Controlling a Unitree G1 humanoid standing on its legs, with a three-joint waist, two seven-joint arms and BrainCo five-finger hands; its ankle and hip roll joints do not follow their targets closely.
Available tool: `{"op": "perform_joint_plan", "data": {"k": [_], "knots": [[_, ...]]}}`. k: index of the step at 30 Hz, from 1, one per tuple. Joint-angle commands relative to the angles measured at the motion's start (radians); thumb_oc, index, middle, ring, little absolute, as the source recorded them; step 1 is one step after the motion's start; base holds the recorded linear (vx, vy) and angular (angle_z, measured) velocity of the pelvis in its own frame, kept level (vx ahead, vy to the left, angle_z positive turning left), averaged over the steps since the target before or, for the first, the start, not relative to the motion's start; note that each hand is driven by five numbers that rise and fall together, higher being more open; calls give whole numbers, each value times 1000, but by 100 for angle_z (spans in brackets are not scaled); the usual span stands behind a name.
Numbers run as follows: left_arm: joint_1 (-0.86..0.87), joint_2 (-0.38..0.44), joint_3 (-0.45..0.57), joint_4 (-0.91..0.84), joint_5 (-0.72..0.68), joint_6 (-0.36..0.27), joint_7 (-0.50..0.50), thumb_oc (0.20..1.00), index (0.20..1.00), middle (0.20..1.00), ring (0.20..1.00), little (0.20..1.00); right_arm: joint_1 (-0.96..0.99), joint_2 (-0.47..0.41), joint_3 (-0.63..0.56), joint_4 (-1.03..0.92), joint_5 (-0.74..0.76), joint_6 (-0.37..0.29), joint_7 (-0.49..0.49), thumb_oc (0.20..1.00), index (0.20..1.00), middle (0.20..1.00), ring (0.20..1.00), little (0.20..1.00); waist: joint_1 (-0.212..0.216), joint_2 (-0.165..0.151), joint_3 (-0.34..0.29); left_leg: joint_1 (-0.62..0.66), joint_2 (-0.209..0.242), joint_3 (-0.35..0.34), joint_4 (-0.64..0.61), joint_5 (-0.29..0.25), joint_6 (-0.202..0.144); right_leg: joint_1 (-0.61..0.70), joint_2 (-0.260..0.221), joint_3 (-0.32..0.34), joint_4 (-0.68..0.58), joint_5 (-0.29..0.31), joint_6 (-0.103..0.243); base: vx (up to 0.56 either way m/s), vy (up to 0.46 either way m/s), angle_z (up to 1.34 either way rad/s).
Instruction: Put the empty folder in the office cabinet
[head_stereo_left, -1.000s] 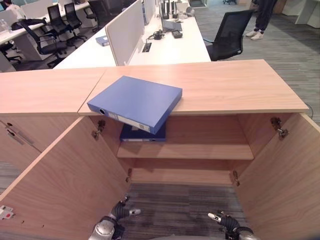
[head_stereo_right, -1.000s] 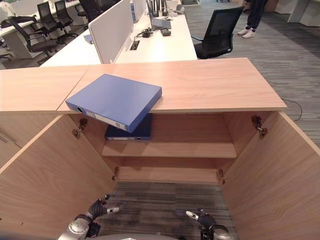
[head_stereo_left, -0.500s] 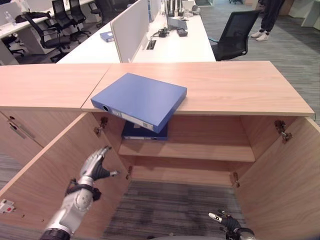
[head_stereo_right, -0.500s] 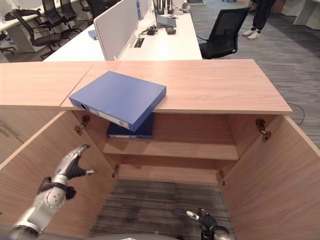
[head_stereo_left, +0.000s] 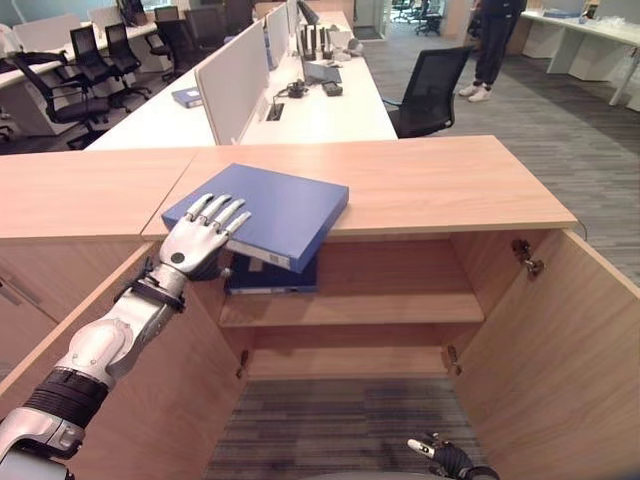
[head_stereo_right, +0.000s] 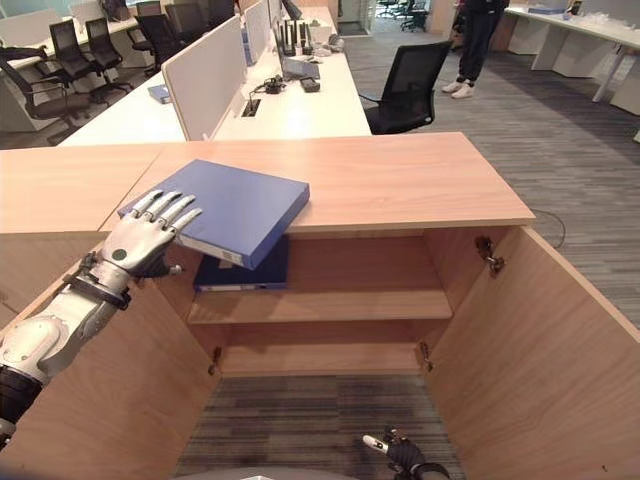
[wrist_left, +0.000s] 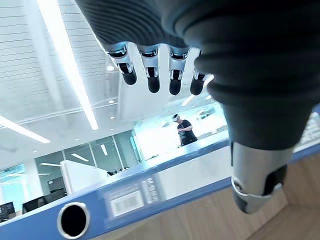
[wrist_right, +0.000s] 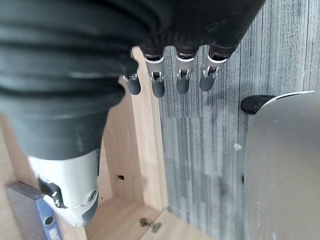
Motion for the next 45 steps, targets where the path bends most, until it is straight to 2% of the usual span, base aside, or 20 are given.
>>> {"op": "perform_joint_plan", "data": {"k": [1,11,13,14,15,34,35,36,45], "knots": [[-165,45,-38,62,28,23,29,1000,1000,1000,1000,1000,-42,9,25,4,11,-40,4,1000,1000,1000,1000,1000,-5,-34,3,-14,-22,-16,11,-36,-24,24,-75,-17,15,-26,101,0,0,0],[-275,-47,-158,222,10,52,23,1000,1000,1000,1000,1000,-42,4,28,11,13,-39,-7,1000,1000,1000,1000,1000,-37,-27,0,3,-19,0,11,-53,-24,31,-70,-3,14,-37,102,17,3,-5],[-286,-54,-165,237,12,57,25,1000,1000,1000,1000,1000,-41,4,27,9,13,-39,-8,1000,1000,1000,1000,1000,-38,-28,2,0,-19,2,11,-42,-24,26,-70,-2,16,-28,100,-7,-2,-5],[-299,-63,-177,256,14,62,27,1000,1000,1000,1000,1000,-39,4,25,11,14,-40,-9,1000,1000,1000,1000,1000,-42,-28,-1,6,-19,3,11,-54,-24,32,-68,1,14,-38,102,-27,-3,-6],[-307,-70,-181,268,12,65,28,1000,1000,1000,1000,1000,-39,3,24,13,14,-40,-10,1000,1000,1000,1000,1000,-43,-30,1,2,-19,6,11,-43,-24,26,-68,2,16,-28,100,13,1,-4],[-337,-121,-180,338,-30,93,37,1000,1000,1000,1000,1000,-29,4,8,63,2,-26,-14,1000,1000,1000,1000,1000,-58,-41,-2,19,-15,22,11,-60,-25,34,-64,17,13,-36,103,4,2,-3],[-334,-125,-179,339,-33,92,36,479,479,479,479,479,-28,3,7,63,1,-26,-16,1000,1000,1000,1000,1000,-58,-41,-2,19,-15,22,11,-60,-24,34,-63,17,13,-36,103,0,0,0],[-332,-128,-178,339,-35,91,35,200,200,200,200,200,-30,2,4,65,2,-27,-18,1000,1000,1000,1000,1000,-57,-42,-2,19,-14,22,11,-60,-24,34,-63,17,13,-35,103,0,0,0],[-312,-158,-147,348,-88,91,39,200,200,200,200,200,-35,2,-2,57,12,-22,-19,1000,1000,1000,1000,1000,-57,-49,-4,18,-15,22,11,-59,-23,33,-63,19,14,-34,102,0,0,0]]}}
